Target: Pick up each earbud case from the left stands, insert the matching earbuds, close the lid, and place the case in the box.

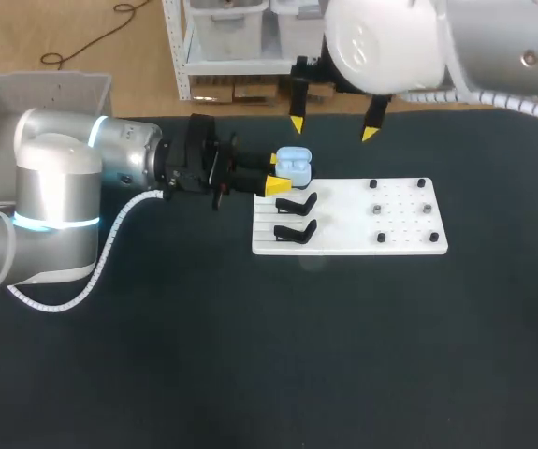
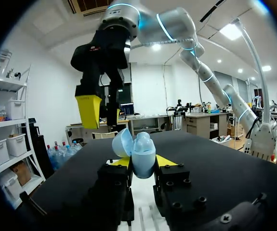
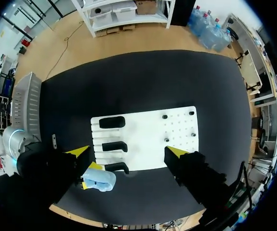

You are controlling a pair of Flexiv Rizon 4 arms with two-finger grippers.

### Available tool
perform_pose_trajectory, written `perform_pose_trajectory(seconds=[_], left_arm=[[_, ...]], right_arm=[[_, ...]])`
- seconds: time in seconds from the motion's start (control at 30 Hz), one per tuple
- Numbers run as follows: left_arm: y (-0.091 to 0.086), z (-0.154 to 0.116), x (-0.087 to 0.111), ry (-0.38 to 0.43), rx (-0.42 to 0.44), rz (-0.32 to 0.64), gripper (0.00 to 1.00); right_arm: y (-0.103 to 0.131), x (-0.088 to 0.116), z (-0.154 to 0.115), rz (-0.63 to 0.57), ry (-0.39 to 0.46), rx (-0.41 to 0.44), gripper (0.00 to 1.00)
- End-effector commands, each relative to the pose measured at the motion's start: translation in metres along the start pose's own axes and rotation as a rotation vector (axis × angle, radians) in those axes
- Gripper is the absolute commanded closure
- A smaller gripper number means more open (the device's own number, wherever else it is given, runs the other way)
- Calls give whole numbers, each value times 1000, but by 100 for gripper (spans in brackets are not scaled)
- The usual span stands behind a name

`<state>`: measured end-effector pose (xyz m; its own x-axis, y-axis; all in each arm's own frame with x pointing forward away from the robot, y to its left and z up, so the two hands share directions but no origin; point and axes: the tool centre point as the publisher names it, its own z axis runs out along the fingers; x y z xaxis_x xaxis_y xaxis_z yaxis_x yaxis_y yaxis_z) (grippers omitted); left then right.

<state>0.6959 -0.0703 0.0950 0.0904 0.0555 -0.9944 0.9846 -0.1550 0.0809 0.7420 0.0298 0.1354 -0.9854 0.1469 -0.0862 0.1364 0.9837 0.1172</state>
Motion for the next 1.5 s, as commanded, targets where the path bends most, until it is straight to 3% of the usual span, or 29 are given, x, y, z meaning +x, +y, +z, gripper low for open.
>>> perform_pose_trajectory(seconds=[0.03,1.17,1.5], left_arm=[[-2,0,0,0,-6,3,100],[-2,0,0,0,-6,3,100],[-2,0,0,0,-6,3,100]], right_arm=[[-5,6,6,-1,-53,-20,0],[0,37,21,-28,106,-24,0],[-12,27,-16,-19,-112,-68,0]])
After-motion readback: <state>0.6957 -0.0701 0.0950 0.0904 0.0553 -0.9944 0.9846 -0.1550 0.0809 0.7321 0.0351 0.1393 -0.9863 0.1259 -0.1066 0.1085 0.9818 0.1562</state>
